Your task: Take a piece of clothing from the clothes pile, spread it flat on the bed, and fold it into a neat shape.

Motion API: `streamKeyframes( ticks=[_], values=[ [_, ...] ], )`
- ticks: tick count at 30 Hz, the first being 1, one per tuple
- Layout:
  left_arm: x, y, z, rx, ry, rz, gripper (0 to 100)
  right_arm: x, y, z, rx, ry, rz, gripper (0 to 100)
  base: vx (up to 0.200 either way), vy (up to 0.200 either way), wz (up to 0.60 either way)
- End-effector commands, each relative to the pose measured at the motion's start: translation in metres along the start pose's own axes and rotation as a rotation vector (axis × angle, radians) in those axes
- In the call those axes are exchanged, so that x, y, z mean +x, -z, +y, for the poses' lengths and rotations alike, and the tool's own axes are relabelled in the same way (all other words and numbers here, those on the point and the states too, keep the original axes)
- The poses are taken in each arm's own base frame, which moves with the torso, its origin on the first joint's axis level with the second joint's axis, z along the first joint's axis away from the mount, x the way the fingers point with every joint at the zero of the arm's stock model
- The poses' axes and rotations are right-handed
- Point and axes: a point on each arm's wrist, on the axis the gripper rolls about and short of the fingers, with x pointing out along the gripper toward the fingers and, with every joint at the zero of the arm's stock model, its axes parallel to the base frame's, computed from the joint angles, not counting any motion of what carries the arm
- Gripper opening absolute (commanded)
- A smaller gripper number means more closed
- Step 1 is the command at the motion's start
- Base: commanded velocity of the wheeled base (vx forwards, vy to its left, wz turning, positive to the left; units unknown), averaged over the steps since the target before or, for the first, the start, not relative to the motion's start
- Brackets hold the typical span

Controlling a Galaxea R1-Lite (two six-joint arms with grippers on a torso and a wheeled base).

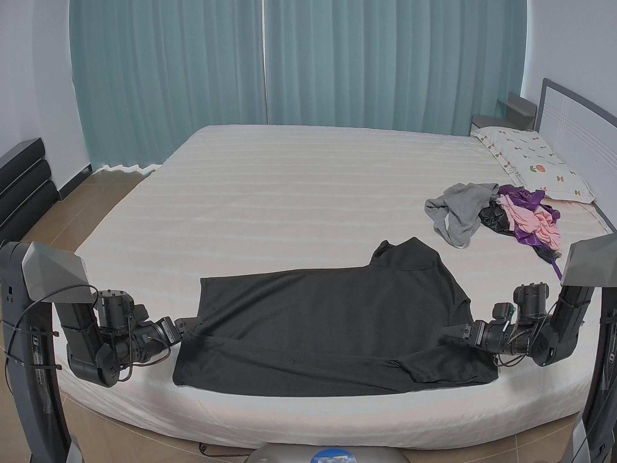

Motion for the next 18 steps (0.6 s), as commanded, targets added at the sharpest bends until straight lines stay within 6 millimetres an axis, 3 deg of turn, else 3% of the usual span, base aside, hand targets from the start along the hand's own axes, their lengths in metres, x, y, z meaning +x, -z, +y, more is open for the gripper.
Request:
streamKeyframes(
  ticks=[1,6,7,18],
  values=[
    [0.0,0.0,0.0,-0.001,0.0,0.0,100,0.004,0.007,-0.007,-0.032,0.01,0.019,100,0.0,0.0,0.0],
    [0.0,0.0,0.0,-0.003,-0.001,0.002,100,0.002,0.01,-0.008,-0.032,0.013,0.025,100,0.0,0.0,0.0],
    [0.0,0.0,0.001,-0.003,-0.001,0.002,100,0.002,0.01,-0.008,-0.033,0.013,0.024,0,0.0,0.0,0.0],
    [-0.002,-0.002,-0.001,0.0,0.002,-0.006,100,-0.013,0.01,-0.013,-0.021,0.026,-0.017,0,0.0,0.0,0.0]
  ],
)
